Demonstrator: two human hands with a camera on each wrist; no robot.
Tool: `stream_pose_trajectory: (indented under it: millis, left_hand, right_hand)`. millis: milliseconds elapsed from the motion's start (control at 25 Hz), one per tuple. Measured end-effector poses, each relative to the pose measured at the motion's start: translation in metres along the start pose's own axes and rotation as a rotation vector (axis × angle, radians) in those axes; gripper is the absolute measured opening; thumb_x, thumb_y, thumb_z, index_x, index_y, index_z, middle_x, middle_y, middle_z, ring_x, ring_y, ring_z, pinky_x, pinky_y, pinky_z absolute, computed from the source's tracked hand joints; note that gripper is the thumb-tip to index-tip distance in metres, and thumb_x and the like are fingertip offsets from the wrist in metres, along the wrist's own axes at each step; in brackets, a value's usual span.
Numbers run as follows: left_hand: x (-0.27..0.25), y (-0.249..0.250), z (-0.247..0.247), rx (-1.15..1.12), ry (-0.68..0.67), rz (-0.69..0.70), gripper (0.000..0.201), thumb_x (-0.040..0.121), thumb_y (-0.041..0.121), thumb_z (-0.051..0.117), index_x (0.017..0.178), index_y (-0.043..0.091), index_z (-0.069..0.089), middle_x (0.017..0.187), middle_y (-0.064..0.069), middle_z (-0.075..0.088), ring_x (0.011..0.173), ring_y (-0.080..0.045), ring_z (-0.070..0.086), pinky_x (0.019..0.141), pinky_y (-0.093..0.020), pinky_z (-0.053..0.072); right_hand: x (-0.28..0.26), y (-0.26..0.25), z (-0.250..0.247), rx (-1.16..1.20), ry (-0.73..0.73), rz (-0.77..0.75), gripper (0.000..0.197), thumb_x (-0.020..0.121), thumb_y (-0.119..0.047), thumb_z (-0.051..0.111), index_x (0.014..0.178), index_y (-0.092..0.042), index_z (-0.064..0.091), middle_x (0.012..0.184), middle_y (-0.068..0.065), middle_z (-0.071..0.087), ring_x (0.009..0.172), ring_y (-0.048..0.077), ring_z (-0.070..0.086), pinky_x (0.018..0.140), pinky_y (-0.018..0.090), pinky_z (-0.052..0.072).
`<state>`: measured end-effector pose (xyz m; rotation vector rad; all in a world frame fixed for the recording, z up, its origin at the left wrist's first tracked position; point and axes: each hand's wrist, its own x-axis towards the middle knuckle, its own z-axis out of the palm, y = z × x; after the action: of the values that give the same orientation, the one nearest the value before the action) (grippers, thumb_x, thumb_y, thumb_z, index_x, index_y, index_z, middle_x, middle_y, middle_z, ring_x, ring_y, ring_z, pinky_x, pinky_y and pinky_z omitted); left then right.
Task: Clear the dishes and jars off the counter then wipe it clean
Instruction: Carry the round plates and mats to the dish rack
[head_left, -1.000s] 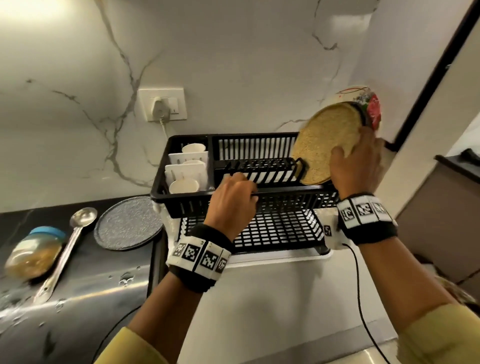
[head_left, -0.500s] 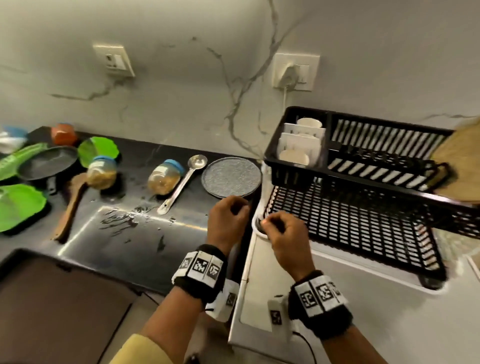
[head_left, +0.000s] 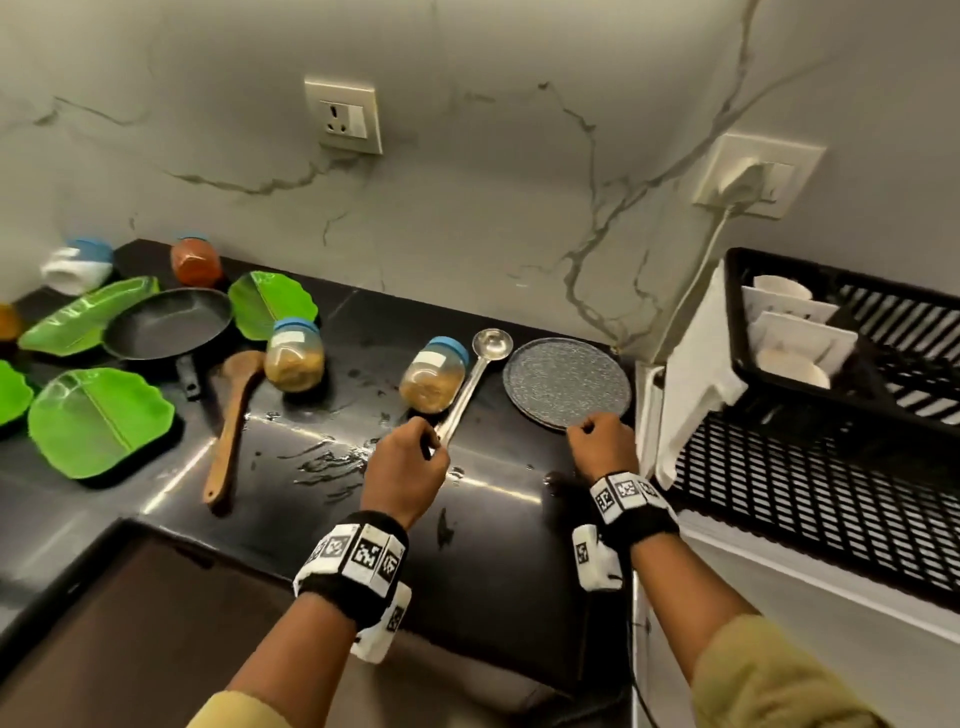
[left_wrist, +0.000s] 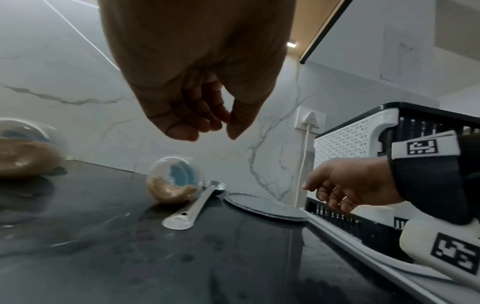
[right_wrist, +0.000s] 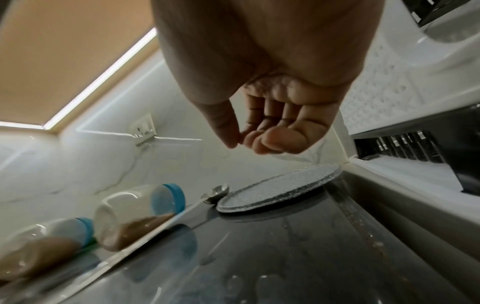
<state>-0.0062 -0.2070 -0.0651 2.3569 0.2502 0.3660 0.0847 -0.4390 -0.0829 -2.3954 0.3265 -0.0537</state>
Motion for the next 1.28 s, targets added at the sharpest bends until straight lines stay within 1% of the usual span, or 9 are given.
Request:
stream_pose_trajectory:
  millis: [120,320,560,840,920,1000,1080,1160,1280]
  left_hand:
    - [0.014,-0.031,-0.021,0.01,-0.009,-0.004,0.014,0.081,0.018,0.067,0.074,0.017,0.056,0.068,0.002,0.061,0.065,-0.019,0.057,0.061,-0.034,0.049]
    - [0.033,-0.049,-0.024,0.009,0.004,-0.046,0.018,0.081,0.014,0.067,0.071,0.018,0.052,0.066,0.003,0.058,0.064,-0.018,0.056,0.061,-0.032,0.048]
    - [0.055,-0.049,-0.009,0.066,-0.045,-0.12,0.015,0.082,0.017,0.066,0.073,0.017,0.053,0.069,0.001,0.06,0.067,-0.019,0.057,0.061,-0.032,0.045]
    - [0.075,-0.031,0.018,0.076,-0.093,-0.124,0.017,0.08,0.014,0.063,0.07,0.018,0.05,0.068,-0.001,0.059,0.065,-0.02,0.054,0.059,-0.029,0.038]
    - [0.08,-0.025,0.025,0.069,-0.096,-0.114,0.017,0.079,0.012,0.063,0.07,0.016,0.05,0.067,-0.001,0.058,0.065,-0.021,0.053,0.059,-0.028,0.036]
    - [0.085,-0.022,0.029,0.064,-0.104,-0.106,0.014,0.08,0.012,0.064,0.072,0.015,0.052,0.067,-0.001,0.059,0.066,-0.021,0.054,0.06,-0.028,0.037]
    - [0.087,-0.019,0.029,0.067,-0.117,-0.11,0.013,0.081,0.013,0.063,0.074,0.015,0.053,0.069,-0.001,0.059,0.067,-0.021,0.055,0.061,-0.029,0.041]
    - [0.088,-0.019,0.024,0.063,-0.112,-0.131,0.013,0.081,0.015,0.062,0.075,0.018,0.052,0.071,-0.002,0.06,0.068,-0.021,0.056,0.063,-0.031,0.044]
    - [0.086,-0.026,0.013,0.057,-0.074,-0.181,0.015,0.08,0.017,0.062,0.071,0.02,0.05,0.069,-0.001,0.059,0.069,-0.023,0.057,0.062,-0.03,0.038]
  right_hand:
    - [0.018,-0.007,0.008,-0.072,-0.003,0.095,0.017,0.082,-0.02,0.058,0.088,-0.01,0.071,0.102,0.019,0.069,0.097,0.04,0.063,0.081,0.036,0.049]
    - [0.048,-0.003,0.013,-0.057,0.039,0.218,0.021,0.082,-0.016,0.057,0.09,0.0,0.069,0.105,0.026,0.067,0.097,0.044,0.061,0.077,0.039,0.048]
    - [0.087,0.008,0.022,0.118,0.135,0.516,0.05,0.083,-0.016,0.061,0.125,0.007,0.049,0.13,0.029,0.054,0.12,0.044,0.053,0.095,0.044,0.044]
    - [0.109,0.025,0.027,0.291,0.101,0.592,0.047,0.08,-0.022,0.067,0.118,0.005,0.061,0.122,0.025,0.062,0.112,0.04,0.059,0.088,0.042,0.051]
    - [0.112,0.03,0.031,0.369,0.102,0.585,0.04,0.082,-0.023,0.061,0.11,0.006,0.064,0.113,0.027,0.065,0.101,0.042,0.064,0.081,0.043,0.053]
    - [0.114,0.03,0.037,0.489,0.127,0.539,0.029,0.081,-0.022,0.055,0.084,0.005,0.064,0.084,0.024,0.067,0.064,0.031,0.069,0.056,0.039,0.056]
    - [0.111,0.026,0.038,0.66,0.16,0.499,0.017,0.083,-0.01,0.052,0.068,-0.001,0.052,0.061,0.017,0.053,0.032,0.021,0.049,0.032,0.023,0.039]
    - [0.102,0.023,0.038,0.795,0.198,0.483,0.015,0.083,-0.001,0.047,0.069,-0.005,0.047,0.058,0.012,0.044,0.033,0.021,0.039,0.031,0.017,0.028]
    - [0.083,0.011,0.031,0.849,0.333,0.443,0.018,0.08,-0.001,0.042,0.087,-0.009,0.057,0.062,0.01,0.051,0.04,0.022,0.047,0.029,0.017,0.027]
